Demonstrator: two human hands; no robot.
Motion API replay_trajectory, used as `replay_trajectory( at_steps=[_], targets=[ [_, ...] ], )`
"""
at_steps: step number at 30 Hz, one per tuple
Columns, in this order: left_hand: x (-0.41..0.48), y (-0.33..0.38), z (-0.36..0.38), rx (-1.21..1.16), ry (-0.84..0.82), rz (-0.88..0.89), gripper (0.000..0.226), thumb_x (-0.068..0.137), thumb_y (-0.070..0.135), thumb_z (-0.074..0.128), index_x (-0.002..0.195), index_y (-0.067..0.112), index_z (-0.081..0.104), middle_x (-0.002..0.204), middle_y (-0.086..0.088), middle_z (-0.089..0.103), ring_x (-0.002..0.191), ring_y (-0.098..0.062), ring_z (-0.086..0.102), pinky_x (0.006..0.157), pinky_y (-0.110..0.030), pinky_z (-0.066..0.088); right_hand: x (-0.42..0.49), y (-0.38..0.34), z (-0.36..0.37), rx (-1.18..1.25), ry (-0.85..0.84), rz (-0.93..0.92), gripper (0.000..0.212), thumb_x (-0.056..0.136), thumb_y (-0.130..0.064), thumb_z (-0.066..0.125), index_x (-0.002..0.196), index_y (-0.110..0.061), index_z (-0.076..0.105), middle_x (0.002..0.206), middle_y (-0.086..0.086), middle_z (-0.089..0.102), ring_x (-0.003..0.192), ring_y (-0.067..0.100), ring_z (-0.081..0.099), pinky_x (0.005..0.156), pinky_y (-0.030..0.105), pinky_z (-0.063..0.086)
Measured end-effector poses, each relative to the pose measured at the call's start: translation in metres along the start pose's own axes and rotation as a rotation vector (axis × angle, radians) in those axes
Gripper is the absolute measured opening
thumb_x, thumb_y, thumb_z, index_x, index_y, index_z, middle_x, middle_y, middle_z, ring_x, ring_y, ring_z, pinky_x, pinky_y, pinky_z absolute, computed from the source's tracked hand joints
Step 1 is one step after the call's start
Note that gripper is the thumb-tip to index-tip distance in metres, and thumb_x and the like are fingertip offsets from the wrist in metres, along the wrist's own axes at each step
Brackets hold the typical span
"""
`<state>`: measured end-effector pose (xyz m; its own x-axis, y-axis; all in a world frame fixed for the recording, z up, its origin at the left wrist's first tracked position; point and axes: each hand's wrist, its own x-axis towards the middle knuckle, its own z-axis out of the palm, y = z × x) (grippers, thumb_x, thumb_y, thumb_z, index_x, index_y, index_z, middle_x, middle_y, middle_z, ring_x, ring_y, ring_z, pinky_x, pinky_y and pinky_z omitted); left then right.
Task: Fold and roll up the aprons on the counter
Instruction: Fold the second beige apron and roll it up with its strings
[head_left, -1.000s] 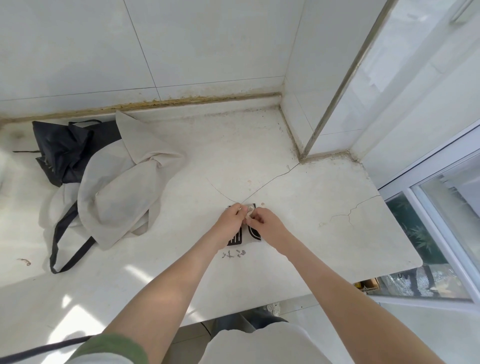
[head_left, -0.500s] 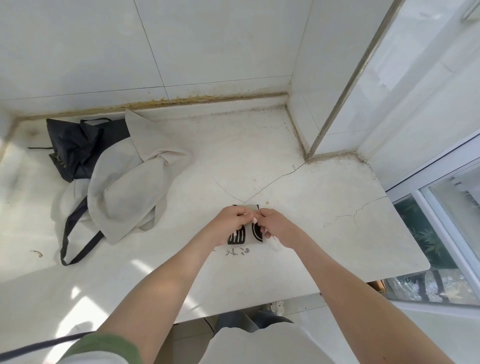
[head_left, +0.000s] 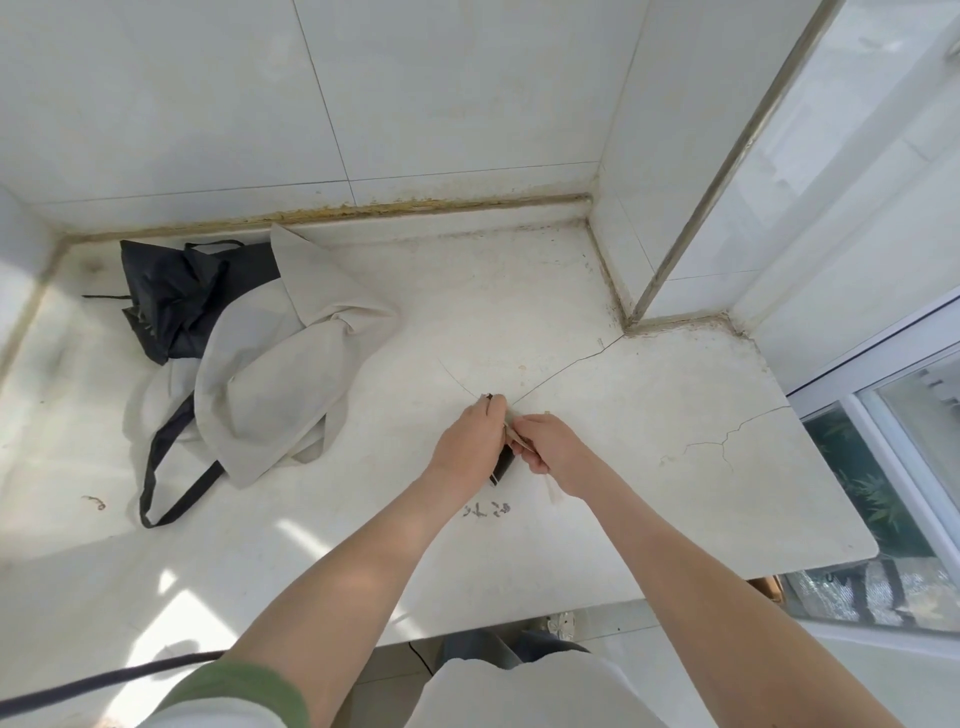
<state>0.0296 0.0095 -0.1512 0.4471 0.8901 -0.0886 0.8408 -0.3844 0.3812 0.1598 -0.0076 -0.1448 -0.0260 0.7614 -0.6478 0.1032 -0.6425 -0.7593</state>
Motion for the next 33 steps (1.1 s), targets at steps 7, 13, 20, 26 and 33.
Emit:
replay_trajectory(
  at_steps=[7,13,20,26,33],
  targets=[
    [-0.005,-0.014,0.000,-0.065,-0.012,0.173,0.018,0.093,0.004,0.042,0.107,0.007,0.052,0.101,-0.003,0.054,0.091,-0.019,0.048,0.065,-0.029,0.035,0.005,0.003,0.001,0.018,0.072,0.028,0.037,0.093,-0.015,0.051,0.059,-0.015,0.037,0.059,0.000,0.038,0.050,0.012,0.020,0.047,0.022,0.013],
    [-0.010,-0.025,0.010,-0.248,0.119,0.041,0.008,0.095,0.007,0.051,0.088,0.006,0.055,0.088,-0.008,0.065,0.087,-0.031,0.055,0.079,-0.035,0.039,0.011,0.008,0.005,0.020,0.275,0.012,0.033,0.087,-0.010,0.053,0.058,-0.013,0.038,0.064,0.003,0.041,0.054,0.018,0.032,0.051,0.027,0.030],
    [-0.016,-0.034,0.013,-0.675,0.124,-0.319,0.038,0.095,0.001,0.047,0.067,0.021,0.032,0.105,0.001,0.062,0.092,-0.019,0.057,0.073,-0.024,0.039,0.016,0.019,-0.001,0.020,0.408,0.041,0.032,0.094,-0.013,0.048,0.064,-0.010,0.041,0.067,0.003,0.039,0.061,0.020,0.039,0.047,0.017,0.038],
    [0.001,-0.047,-0.001,-0.650,-0.050,-0.536,0.012,0.099,0.019,0.045,0.093,0.009,0.047,0.084,-0.004,0.053,0.077,-0.021,0.048,0.060,-0.029,0.033,0.010,-0.005,0.010,0.272,0.207,-0.016,0.019,0.100,-0.020,0.046,0.086,-0.009,0.053,0.088,0.005,0.064,0.080,0.020,0.062,0.079,0.033,0.054],
    [0.015,-0.032,-0.010,-1.018,-0.082,-0.703,0.033,0.097,0.032,0.051,0.112,0.018,0.025,0.094,-0.005,0.055,0.078,-0.016,0.050,0.061,-0.024,0.039,0.000,-0.019,0.008,0.372,0.160,-0.244,0.014,0.093,0.004,0.050,0.099,-0.006,0.057,0.103,0.010,0.059,0.094,0.023,0.059,0.091,0.031,0.049]
  ],
)
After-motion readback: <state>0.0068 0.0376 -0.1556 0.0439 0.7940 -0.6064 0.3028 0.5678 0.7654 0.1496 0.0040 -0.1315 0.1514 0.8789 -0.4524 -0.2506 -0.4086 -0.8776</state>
